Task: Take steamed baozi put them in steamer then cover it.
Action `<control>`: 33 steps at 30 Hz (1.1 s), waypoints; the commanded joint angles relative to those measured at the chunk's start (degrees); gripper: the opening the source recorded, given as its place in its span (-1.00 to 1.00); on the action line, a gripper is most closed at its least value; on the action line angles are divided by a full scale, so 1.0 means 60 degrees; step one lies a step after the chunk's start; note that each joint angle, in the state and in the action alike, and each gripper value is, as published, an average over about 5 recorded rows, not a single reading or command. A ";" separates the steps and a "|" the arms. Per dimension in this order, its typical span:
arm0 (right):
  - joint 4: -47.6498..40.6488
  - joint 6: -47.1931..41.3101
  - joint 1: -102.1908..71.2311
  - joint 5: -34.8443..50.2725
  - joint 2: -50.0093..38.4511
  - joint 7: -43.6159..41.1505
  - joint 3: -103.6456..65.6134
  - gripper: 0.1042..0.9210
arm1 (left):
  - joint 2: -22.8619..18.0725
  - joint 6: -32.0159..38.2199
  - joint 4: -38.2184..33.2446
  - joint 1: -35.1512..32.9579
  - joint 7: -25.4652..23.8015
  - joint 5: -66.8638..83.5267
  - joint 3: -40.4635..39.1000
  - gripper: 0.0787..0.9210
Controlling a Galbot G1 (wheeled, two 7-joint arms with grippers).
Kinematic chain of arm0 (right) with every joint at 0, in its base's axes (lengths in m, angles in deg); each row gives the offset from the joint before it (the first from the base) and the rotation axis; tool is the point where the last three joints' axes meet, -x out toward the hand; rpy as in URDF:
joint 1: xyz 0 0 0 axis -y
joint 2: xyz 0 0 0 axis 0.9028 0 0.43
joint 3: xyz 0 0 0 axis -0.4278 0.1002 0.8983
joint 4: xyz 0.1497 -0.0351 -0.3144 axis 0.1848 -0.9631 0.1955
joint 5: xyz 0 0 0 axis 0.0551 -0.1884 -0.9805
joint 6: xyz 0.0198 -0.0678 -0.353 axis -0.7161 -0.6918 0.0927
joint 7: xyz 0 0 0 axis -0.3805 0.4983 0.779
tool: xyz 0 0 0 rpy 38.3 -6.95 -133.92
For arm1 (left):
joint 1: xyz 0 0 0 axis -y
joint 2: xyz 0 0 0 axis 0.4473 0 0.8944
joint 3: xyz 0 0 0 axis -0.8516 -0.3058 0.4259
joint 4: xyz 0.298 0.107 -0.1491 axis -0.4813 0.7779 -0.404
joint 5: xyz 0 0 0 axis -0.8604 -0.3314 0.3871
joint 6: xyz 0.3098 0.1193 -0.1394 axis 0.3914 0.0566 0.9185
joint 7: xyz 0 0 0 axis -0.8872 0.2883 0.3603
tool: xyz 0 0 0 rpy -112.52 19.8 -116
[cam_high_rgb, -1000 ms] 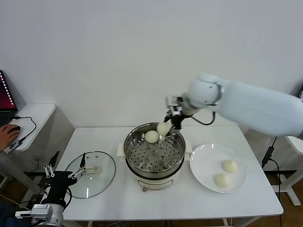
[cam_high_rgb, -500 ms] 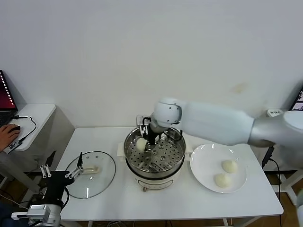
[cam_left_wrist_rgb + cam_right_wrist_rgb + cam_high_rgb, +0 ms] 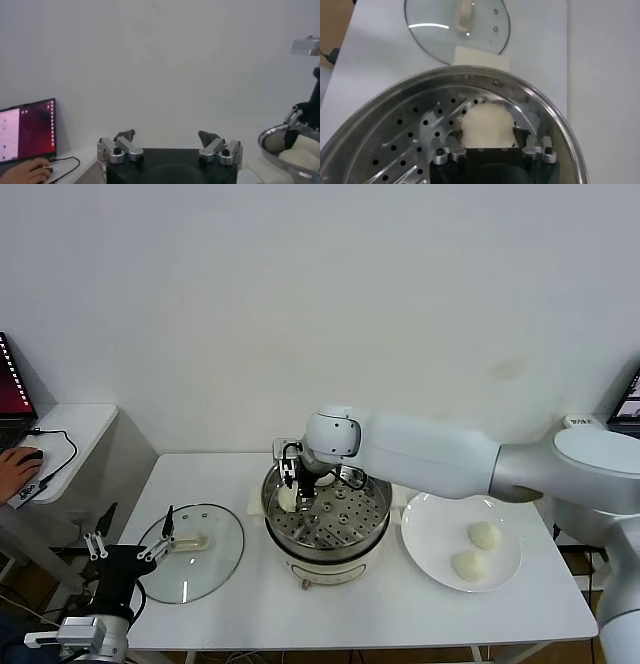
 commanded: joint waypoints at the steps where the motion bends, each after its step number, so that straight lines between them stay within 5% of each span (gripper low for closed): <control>1: 0.0374 0.0430 0.1124 -0.0206 -0.0749 -0.1274 -0.0015 0.75 | 0.0022 -0.0002 0.0017 0.0012 -0.0010 0.0006 -0.0015 0.77; 15: 0.3605 0.2583 0.2827 -0.1656 -0.6005 -0.3385 0.0742 0.76 | 0.0023 0.0043 0.0108 0.0094 -0.0020 -0.0037 -0.0398 0.77; 24: 0.4148 0.3452 -0.0741 -0.4028 -0.9189 -0.3407 -0.1431 0.76 | -0.0005 0.0077 0.0168 0.0067 -0.0013 -0.0187 -0.0581 0.77; 33: 0.3741 0.3636 -0.5841 -0.5413 -0.9703 -0.2851 -0.5042 0.76 | -0.0121 0.0067 0.0177 0.0028 0.0008 -0.0429 -0.0737 0.77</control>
